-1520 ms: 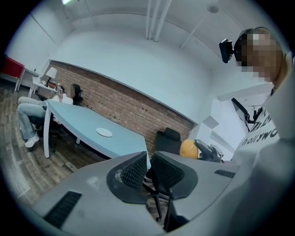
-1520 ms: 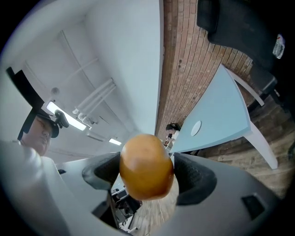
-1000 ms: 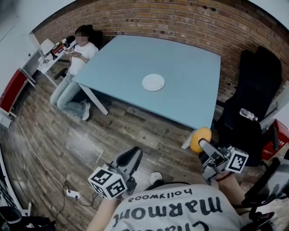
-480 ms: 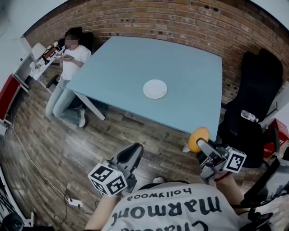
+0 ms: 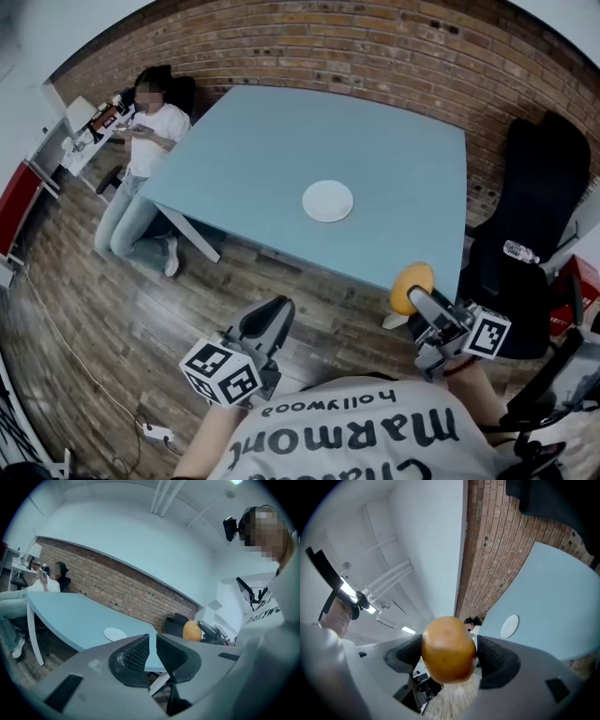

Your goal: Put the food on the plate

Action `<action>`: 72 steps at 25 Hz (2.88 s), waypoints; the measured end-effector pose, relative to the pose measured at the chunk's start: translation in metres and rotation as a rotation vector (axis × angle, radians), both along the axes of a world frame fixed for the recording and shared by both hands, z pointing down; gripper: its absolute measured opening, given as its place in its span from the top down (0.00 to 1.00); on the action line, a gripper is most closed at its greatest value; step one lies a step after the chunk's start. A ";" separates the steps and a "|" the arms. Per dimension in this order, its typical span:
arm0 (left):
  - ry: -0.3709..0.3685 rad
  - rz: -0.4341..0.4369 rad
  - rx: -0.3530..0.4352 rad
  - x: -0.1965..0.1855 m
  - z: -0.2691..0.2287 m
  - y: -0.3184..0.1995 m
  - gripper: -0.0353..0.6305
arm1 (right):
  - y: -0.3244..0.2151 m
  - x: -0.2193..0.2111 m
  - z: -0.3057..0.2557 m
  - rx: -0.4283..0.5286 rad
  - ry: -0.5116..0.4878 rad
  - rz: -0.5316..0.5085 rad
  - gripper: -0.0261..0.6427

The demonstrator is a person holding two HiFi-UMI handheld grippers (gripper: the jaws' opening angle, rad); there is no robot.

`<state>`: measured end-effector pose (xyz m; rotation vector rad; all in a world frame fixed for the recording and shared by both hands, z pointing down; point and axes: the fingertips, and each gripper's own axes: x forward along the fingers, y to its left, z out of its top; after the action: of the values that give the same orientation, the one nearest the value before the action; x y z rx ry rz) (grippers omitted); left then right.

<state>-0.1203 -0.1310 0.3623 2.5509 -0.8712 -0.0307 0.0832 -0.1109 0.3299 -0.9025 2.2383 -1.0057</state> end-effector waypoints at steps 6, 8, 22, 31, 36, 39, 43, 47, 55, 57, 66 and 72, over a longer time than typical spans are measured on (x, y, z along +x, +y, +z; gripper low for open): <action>-0.013 0.003 0.029 0.006 -0.004 -0.008 0.87 | -0.009 0.008 0.003 -0.001 -0.018 0.020 0.41; -0.039 -0.001 0.032 0.006 0.002 -0.011 0.87 | -0.012 0.009 0.005 -0.004 -0.014 0.019 0.41; -0.028 -0.131 0.018 0.009 -0.011 -0.096 0.87 | -0.122 0.028 0.003 -0.023 0.017 -0.087 0.41; -0.062 -0.254 -0.056 -0.012 0.004 -0.124 0.87 | -0.198 0.022 0.012 -0.026 0.043 -0.169 0.41; -0.086 -0.351 -0.095 -0.035 0.011 -0.135 0.87 | -0.242 0.007 0.035 -0.045 0.078 -0.219 0.41; -0.083 -0.392 -0.120 -0.046 0.018 -0.140 0.87 | -0.263 -0.001 0.057 -0.084 0.081 -0.223 0.41; -0.102 -0.422 -0.142 -0.051 0.020 -0.141 0.87 | -0.278 -0.009 0.082 -0.109 0.174 -0.232 0.41; -0.127 -0.436 -0.165 -0.047 0.021 -0.150 0.87 | -0.298 -0.011 0.101 -0.103 0.295 -0.249 0.41; -0.172 -0.496 -0.207 -0.039 0.034 -0.167 0.87 | -0.332 -0.018 0.144 -0.102 0.465 -0.327 0.41; -0.179 -0.510 -0.216 -0.039 0.036 -0.164 0.87 | -0.333 -0.022 0.149 -0.087 0.511 -0.339 0.41; -0.183 -0.500 -0.265 -0.026 0.061 -0.188 0.87 | -0.354 -0.036 0.189 -0.070 0.670 -0.346 0.41; -0.172 -0.437 -0.256 -0.023 0.061 -0.210 0.87 | -0.356 -0.039 0.193 -0.047 0.739 -0.320 0.41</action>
<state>-0.1434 -0.3405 0.4233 2.1092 -1.3890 0.1589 0.0441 -0.4666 0.5233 -1.0841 3.0637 -0.9591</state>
